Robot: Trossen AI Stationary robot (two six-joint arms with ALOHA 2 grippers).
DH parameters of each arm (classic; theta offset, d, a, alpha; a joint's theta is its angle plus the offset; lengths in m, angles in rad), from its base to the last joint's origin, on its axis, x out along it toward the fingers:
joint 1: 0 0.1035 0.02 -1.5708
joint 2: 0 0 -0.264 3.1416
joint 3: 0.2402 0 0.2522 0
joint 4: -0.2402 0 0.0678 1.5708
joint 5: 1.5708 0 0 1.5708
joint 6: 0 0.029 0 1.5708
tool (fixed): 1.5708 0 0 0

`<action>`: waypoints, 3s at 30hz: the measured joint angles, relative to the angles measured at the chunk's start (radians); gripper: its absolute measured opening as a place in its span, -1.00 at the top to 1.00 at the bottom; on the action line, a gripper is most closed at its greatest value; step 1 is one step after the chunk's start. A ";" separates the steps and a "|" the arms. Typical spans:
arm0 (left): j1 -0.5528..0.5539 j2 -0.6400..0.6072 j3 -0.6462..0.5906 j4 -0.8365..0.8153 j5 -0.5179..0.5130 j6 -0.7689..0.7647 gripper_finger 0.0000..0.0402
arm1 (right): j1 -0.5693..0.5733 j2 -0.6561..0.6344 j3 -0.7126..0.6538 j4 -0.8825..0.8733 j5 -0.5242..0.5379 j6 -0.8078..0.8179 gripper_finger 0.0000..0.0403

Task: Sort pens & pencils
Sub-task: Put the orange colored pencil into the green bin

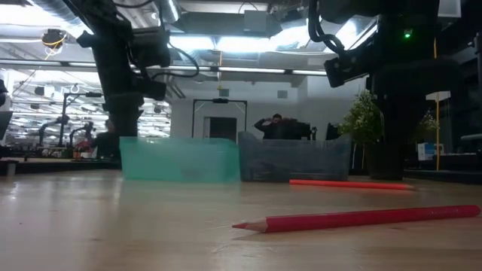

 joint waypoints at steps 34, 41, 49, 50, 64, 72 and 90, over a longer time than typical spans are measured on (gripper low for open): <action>-0.149 -0.177 0.238 -0.327 -0.163 -0.188 0.63 | -0.060 0.000 0.000 0.031 -0.061 -0.007 0.91; -0.395 -0.147 0.339 -0.325 -0.178 -0.340 0.63 | -0.113 0.000 0.000 0.037 -0.154 -0.058 0.91; -0.542 -0.097 0.340 -0.316 -0.270 -0.422 0.63 | -0.127 0.000 0.000 0.060 -0.213 -0.055 0.85; -0.550 -0.092 0.340 -0.316 -0.277 -0.422 0.63 | -0.127 0.000 0.000 0.061 -0.221 -0.054 0.82; -0.602 -0.085 0.340 -0.286 -0.310 -0.420 0.63 | -0.160 0.000 -0.006 0.065 -0.244 -0.076 0.38; -0.602 -0.085 0.340 -0.287 -0.318 -0.410 0.63 | -0.201 0.000 -0.087 0.071 -0.243 -0.088 0.35; -0.602 -0.085 0.340 -0.287 -0.338 -0.386 0.63 | -0.265 -0.005 -0.186 0.236 -0.274 -0.154 0.35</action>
